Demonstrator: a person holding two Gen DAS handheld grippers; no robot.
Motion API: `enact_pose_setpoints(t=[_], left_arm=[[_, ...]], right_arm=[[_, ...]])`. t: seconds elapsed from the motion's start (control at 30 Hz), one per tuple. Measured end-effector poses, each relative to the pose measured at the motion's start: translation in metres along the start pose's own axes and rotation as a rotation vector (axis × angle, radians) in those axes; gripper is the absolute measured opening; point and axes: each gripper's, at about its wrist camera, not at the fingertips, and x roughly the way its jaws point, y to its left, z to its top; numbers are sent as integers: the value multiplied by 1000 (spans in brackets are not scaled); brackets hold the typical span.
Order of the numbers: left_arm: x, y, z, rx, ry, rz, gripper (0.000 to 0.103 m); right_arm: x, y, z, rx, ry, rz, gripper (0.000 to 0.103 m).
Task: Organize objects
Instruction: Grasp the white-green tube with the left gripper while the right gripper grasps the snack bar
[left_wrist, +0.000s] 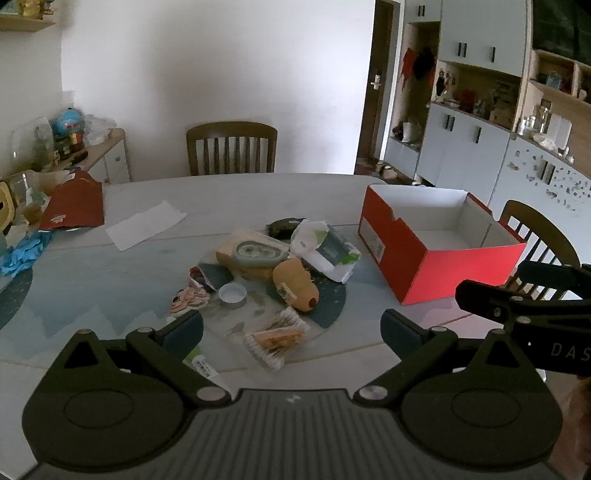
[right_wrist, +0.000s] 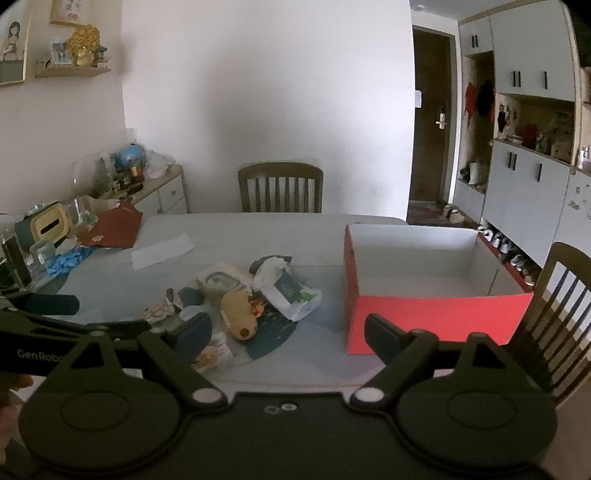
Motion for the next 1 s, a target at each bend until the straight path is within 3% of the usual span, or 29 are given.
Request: enact_pose_setpoints(t=[0.27, 0.53, 0.8, 0.93, 1.0], left_arm=[[12, 15, 0, -26, 23, 2, 102], [47, 46, -2, 2, 59, 2, 102], [102, 87, -20, 3, 196, 48, 102], [130, 99, -26, 18, 264, 67, 90], [143, 104, -29, 29, 291, 76, 90]], right_arm=[[17, 13, 1, -35, 52, 72, 85], [53, 34, 3, -77, 114, 63, 85], [103, 53, -6, -82, 224, 46, 84], [123, 63, -10, -96, 259, 29, 82], [130, 69, -11, -114, 270, 32, 82]])
